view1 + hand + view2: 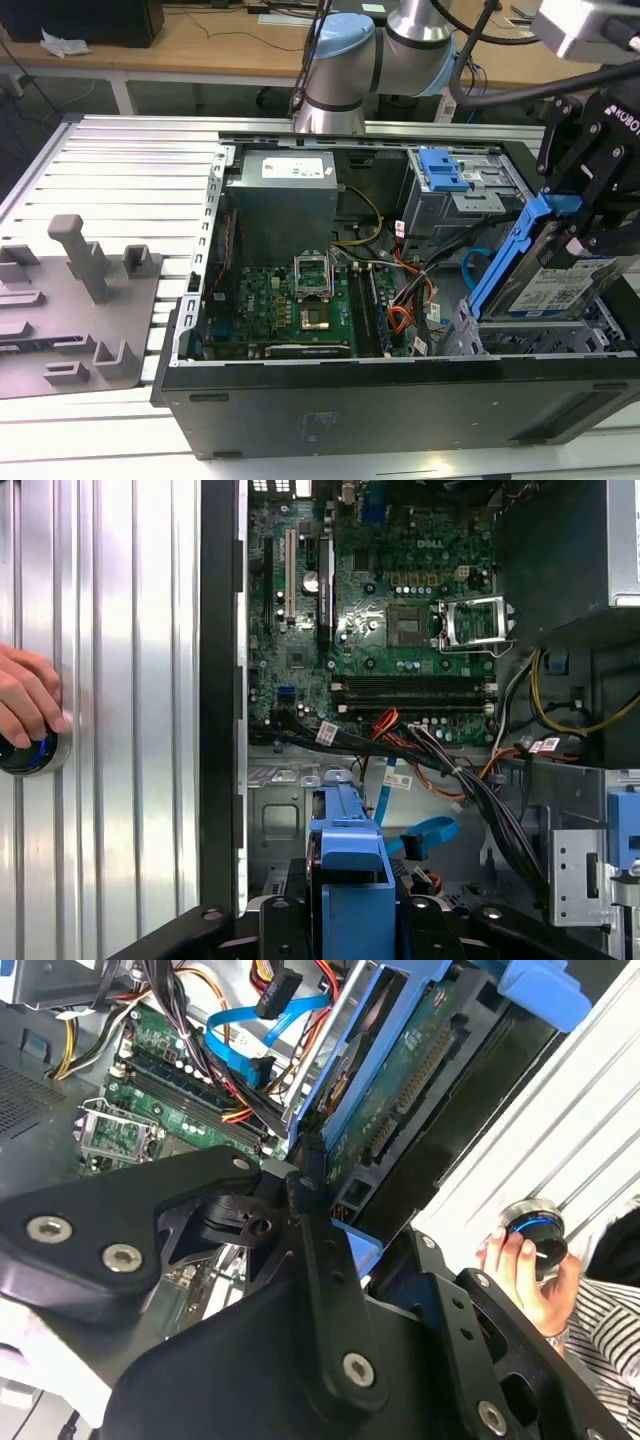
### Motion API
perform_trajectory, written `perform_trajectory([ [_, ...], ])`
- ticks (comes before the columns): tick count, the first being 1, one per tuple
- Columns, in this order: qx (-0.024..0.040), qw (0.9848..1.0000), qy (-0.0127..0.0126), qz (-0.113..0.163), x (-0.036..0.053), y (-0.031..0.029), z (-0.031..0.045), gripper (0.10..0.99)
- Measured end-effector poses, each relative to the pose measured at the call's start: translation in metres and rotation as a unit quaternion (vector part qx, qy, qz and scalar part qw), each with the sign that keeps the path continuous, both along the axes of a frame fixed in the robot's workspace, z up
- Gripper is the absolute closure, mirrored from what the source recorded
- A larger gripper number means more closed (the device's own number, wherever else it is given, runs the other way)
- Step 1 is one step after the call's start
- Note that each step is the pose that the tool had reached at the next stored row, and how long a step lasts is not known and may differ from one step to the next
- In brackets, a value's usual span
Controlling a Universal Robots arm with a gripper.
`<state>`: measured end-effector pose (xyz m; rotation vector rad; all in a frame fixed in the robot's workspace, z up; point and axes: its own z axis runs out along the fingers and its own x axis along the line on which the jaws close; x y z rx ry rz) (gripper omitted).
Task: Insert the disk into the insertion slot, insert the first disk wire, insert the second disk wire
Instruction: 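Insert the disk into the insertion slot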
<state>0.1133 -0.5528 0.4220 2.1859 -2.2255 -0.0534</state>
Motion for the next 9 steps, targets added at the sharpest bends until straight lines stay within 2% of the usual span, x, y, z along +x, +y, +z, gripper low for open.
perform_trajectory([
  [4,0.0001,1.0,0.0,0.0,0.0,0.0,-0.009,0.722],
  [9,0.0,1.0,0.0,0.0,0.0,0.0,-0.0144,0.722],
])
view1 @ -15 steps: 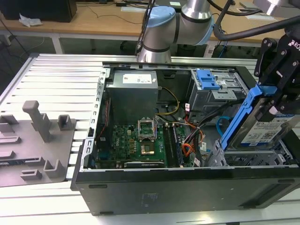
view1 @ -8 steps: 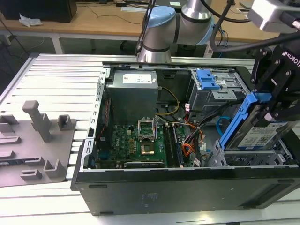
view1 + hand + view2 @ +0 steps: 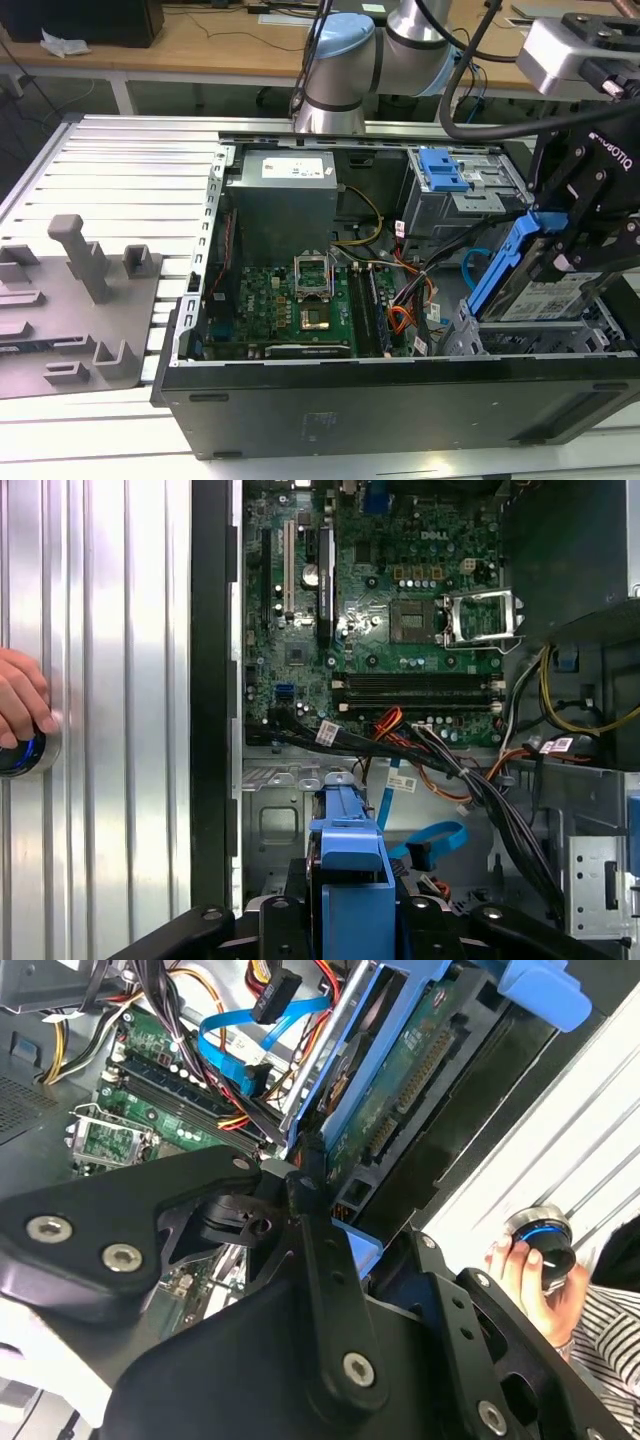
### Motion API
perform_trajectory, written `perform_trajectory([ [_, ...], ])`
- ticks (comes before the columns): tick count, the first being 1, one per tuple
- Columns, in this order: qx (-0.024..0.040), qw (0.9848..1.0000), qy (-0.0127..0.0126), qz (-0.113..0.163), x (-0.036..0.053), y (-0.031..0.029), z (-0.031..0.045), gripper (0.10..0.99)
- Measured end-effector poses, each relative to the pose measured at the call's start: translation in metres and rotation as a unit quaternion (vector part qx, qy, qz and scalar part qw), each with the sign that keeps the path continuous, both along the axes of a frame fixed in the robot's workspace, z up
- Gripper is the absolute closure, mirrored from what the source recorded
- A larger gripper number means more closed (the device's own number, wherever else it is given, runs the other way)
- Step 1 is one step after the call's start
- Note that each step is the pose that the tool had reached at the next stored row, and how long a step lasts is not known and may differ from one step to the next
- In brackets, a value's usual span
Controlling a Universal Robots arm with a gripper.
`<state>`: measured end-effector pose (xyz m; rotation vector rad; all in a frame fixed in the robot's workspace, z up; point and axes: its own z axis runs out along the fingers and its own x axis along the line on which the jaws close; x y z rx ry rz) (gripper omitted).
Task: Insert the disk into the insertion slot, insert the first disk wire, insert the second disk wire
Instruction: 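Insert the disk into the insertion slot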
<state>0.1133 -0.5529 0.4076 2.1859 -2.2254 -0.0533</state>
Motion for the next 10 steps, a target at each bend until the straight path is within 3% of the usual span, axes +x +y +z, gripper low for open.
perform_trajectory([
  [6,0.0001,1.0,0.0,0.0,0.0,0.0,-0.0006,0.722],
  [8,0.0001,1.0,0.0,0.0,0.0,0.0,-0.0008,0.647],
  [10,0.0,1.0,0.0,0.0,0.0,0.0,-0.001,0.663],
])
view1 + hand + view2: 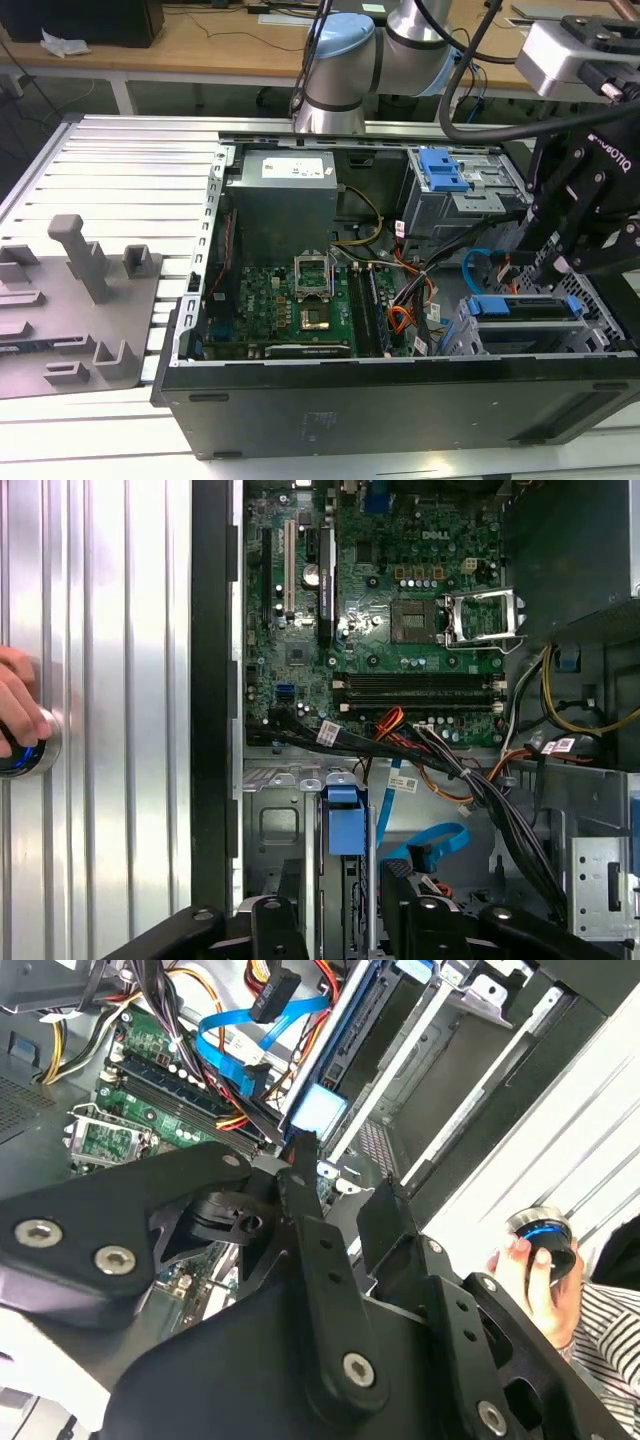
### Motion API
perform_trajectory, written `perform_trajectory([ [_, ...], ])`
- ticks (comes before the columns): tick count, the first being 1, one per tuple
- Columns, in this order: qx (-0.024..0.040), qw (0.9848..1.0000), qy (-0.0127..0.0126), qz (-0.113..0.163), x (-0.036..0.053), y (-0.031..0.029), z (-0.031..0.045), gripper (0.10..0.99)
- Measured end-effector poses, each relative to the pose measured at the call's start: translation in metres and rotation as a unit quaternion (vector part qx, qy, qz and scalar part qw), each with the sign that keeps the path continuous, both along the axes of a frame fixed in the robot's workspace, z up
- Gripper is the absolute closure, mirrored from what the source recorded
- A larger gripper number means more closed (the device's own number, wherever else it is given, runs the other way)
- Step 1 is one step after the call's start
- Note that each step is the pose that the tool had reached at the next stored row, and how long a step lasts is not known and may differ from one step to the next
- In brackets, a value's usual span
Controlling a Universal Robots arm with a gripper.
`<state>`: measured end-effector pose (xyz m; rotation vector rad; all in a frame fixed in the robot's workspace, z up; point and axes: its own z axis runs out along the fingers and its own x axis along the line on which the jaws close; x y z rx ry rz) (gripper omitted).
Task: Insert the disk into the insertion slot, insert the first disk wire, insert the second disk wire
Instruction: 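Insert the disk into the insertion slot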
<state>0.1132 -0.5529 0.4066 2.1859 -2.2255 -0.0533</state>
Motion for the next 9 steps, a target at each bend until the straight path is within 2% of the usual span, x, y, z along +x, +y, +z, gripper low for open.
perform_trajectory([
  [1,0.0,1.0,0.0,0.0,0.0,0.0,-0.0001,0.663],
  [2,0.0,1.0,0.0,0.0,0.0,0.0,-0.0001,0.792],
  [3,0.0,1.0,0.0,0.0,0.0,0.0,-0.0002,0.792],
  [6,0.0,1.0,0.0,0.0,0.0,0.0,-0.0005,0.98],
  [9,0.0001,1.0,0.0,0.0,0.0,0.0,-0.0008,0.98],
])
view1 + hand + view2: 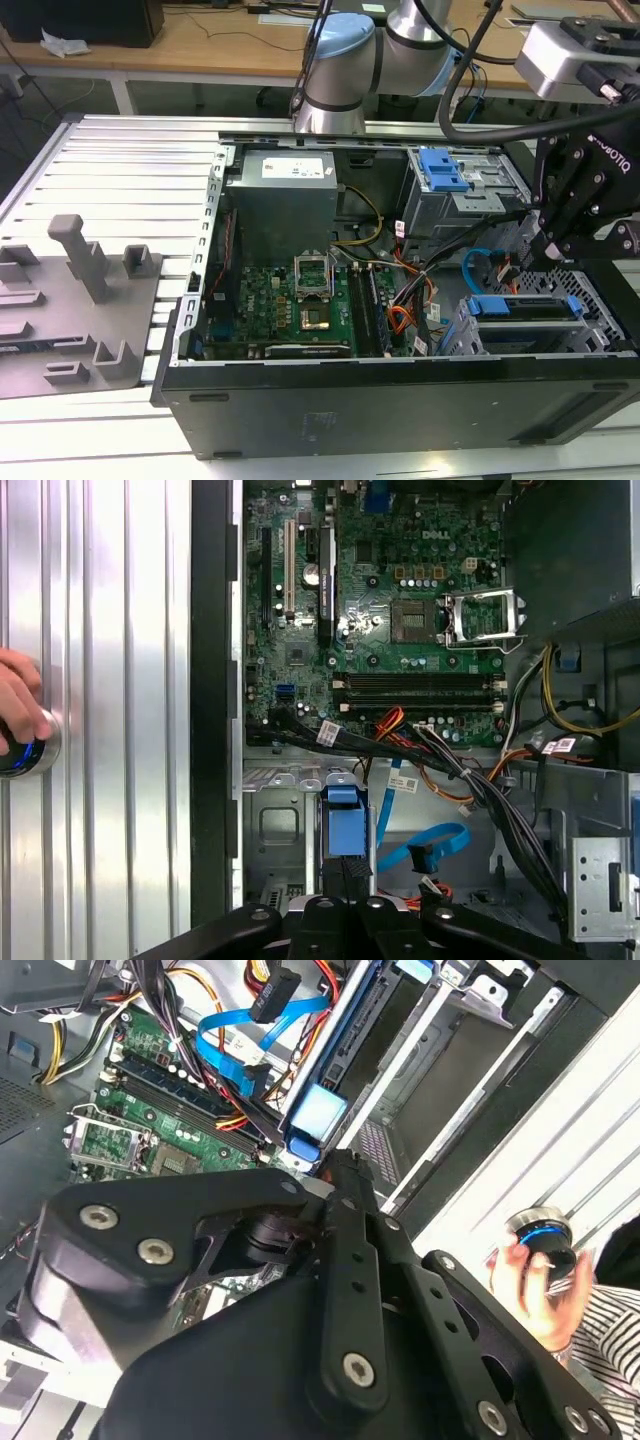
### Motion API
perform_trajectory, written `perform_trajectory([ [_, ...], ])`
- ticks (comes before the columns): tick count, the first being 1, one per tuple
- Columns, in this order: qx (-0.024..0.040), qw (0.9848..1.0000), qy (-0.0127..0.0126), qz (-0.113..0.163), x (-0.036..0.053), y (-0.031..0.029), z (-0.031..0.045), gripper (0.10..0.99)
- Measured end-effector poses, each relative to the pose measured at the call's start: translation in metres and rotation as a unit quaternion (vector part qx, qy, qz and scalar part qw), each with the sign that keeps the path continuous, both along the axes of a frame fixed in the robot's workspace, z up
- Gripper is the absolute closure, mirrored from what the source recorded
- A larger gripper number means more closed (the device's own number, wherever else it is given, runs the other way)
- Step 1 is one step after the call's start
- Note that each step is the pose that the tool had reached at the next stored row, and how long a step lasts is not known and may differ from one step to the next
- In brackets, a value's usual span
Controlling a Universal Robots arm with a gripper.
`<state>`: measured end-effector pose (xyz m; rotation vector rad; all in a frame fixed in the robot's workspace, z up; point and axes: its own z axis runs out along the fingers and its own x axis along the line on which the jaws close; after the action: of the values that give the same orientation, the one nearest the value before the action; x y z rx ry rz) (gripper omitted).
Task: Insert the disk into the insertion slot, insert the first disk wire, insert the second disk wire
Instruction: 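Insert the disk into the insertion slot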
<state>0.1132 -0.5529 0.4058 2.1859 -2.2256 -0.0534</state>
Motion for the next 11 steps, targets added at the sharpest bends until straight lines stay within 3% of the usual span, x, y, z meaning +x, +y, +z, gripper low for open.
perform_trajectory([
  [4,0.0001,1.0,0.0,0.0,0.0016,0.0,-0.0003,0.98],
  [6,0.0,1.0,0.0024,0.0,0.0136,0.0007,-0.0005,0.98],
  [11,0.0,1.0,0.0031,0.0,0.0179,0.0007,-0.0152,0.98],
])
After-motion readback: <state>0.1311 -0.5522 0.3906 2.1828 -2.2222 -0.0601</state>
